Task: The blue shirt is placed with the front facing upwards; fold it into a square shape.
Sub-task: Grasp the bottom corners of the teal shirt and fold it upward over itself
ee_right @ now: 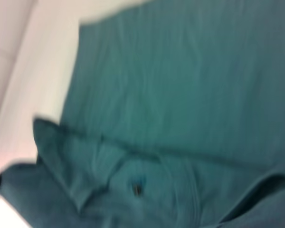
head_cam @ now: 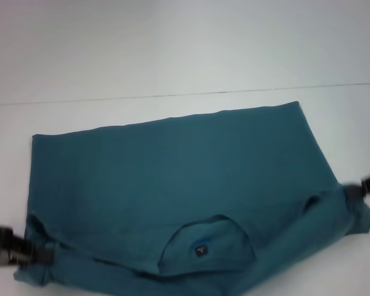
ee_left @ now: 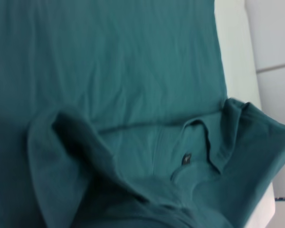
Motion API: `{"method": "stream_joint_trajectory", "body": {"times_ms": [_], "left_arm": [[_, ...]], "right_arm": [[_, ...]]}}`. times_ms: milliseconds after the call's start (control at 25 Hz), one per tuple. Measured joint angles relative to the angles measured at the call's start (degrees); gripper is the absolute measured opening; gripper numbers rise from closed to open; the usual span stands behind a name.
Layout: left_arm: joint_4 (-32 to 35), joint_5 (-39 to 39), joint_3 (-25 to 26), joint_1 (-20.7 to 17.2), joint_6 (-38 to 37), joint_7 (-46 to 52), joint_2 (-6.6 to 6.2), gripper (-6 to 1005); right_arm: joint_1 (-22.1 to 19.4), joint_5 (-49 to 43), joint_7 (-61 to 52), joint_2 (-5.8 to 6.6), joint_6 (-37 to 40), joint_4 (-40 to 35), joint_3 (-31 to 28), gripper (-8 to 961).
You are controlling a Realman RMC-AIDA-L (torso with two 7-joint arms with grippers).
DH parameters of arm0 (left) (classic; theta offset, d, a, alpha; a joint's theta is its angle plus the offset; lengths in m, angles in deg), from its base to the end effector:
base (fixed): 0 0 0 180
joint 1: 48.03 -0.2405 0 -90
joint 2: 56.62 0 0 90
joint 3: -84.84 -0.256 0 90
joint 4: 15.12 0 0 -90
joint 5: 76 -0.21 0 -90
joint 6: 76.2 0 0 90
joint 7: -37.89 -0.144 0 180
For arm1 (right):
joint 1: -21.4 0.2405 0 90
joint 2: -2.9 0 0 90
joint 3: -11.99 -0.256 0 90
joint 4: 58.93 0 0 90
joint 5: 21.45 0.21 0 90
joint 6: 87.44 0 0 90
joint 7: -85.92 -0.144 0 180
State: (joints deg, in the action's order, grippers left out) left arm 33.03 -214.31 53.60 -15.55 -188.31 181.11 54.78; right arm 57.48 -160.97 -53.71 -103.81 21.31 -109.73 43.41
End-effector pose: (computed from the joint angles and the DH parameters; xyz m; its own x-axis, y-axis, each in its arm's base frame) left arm -0.2853 0.3021 0.0787 0.1234 0.9887 0.0856 0.9790 -0.1354 0.1525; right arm 0.2786 0.3360 0.1199 0.2708 -0.9468 -0.1737 -0.9621 -0.2723 -0.0161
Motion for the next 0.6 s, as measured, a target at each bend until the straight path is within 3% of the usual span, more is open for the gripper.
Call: {"method": "stream_joint_trajectory", "body": {"times_ms": [240,600], "left_arm": [[-2.09,0.01,1.58,4.0,3.5,2.39,-1.73,34],[-5.6,-1.0,1.11,8.87,12.1,5.54,-3.85,33]], "right_arm": [[1.81,4.28,-1.45,1.76,-8.18,5.43,-5.33,50],[1.75,10.75,-4.19,1.62,-18.64,5.63,-6.95,49]]}}
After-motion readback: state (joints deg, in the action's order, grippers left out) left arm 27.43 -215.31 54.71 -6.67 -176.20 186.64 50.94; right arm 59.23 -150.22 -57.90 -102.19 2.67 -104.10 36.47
